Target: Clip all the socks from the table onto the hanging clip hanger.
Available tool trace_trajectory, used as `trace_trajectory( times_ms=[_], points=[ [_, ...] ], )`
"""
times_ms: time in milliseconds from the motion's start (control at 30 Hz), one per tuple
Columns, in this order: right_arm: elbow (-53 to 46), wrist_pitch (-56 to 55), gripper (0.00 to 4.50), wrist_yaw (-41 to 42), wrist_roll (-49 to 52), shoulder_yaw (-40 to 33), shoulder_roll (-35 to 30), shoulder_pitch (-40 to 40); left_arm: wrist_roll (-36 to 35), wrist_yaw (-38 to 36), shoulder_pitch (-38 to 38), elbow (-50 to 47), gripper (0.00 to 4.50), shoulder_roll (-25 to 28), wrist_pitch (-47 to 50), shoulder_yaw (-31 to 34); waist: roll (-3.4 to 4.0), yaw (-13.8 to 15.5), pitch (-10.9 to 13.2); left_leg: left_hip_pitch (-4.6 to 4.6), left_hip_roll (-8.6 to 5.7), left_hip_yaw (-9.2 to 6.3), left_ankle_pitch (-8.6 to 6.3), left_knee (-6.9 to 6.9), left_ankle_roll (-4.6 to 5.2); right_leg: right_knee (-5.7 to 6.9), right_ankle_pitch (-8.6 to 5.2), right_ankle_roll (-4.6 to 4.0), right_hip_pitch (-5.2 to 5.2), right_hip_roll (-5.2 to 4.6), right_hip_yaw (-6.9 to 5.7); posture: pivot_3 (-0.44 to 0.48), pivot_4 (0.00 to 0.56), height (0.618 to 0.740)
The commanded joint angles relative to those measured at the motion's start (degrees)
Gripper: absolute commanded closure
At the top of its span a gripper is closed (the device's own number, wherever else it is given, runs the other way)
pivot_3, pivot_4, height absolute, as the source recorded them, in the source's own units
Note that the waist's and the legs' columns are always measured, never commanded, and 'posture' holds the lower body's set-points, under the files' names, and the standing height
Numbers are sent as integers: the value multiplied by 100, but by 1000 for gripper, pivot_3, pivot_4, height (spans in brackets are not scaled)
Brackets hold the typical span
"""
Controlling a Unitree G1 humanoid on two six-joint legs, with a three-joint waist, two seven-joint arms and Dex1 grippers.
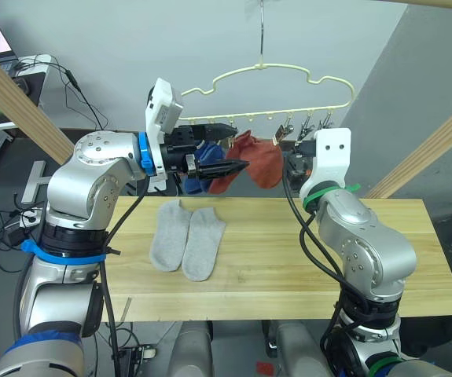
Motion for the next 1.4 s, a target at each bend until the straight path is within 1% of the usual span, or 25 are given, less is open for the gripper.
trace_trajectory(
  times_ms=[33, 600, 900, 1233, 1400],
  points=[
    [-153, -101, 2072, 34, -36, -26, 44, -139, -16, -78, -75, -132, 773, 63, -84, 97, 0, 0, 0, 0, 0, 0, 0, 2, 0, 2, 0, 0, 0, 0, 0, 29, 235, 740],
    [290, -429, 2072, 133, -126, -188, -102, -473, 12, -132, -61, -67, 773, 127, -185, 182, -1, 2, -5, 7, -2, -5, 3, 37, -3, 67, 0, 0, -1, 0, -1, 40, 232, 740],
    [594, -621, 2072, 245, -140, -293, -166, -647, 19, -111, -53, -84, 773, 138, -173, 177, -1, 2, -5, 9, -2, -7, 7, 39, -6, 75, 0, 0, -2, 1, -2, 46, 234, 740],
    [1546, -1238, 2072, 525, -151, -477, -453, -899, 30, -3, -34, -171, 773, 194, -90, 205, -1, 9, -5, 9, -3, -8, 9, 40, -5, 77, 0, -1, -2, 1, -2, 75, 239, 740],
    [1753, -1402, 2072, 616, -147, -487, -558, -934, -18, 76, -18, -248, 773, 254, -27, 214, -1, 11, -5, 10, -2, -8, 9, 39, -5, 79, 0, -1, -2, 1, -3, 86, 242, 740]
  ],
)
